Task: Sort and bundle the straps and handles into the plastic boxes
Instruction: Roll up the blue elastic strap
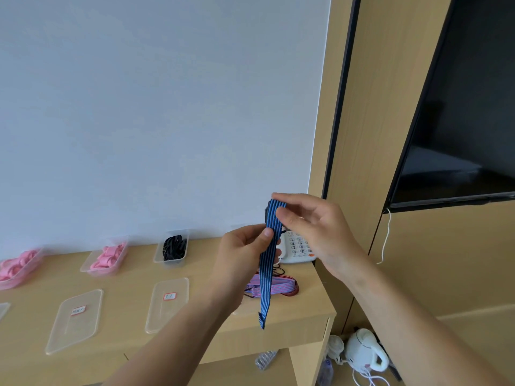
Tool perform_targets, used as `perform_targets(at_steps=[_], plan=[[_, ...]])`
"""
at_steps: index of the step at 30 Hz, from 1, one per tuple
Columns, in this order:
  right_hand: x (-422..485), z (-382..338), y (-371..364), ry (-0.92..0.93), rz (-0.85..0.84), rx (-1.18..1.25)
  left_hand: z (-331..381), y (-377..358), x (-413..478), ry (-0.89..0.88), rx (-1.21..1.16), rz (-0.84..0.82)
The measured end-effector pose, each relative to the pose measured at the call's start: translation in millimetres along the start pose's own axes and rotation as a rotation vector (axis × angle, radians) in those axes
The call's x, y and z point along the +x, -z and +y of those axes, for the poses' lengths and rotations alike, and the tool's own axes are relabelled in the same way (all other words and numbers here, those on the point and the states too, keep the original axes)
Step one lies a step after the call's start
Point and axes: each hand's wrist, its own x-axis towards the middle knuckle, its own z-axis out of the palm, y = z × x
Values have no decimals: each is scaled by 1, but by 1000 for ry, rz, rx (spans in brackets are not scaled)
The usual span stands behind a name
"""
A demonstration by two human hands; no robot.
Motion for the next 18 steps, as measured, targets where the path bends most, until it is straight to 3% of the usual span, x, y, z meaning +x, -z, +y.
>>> perform_targets(at_steps=[4,8,13,18], plan=[[-2,-3,5,-107,-76,115,0,0,1,-60,0,-15],[-2,-6,9,-173,-243,42,4,1,1,-63,1,3],[-5,-7,8,-133,-209,21,5,1,0,-76,37,5],[-2,-10,8,-223,-214,76,6,2,3,-116,50,40]])
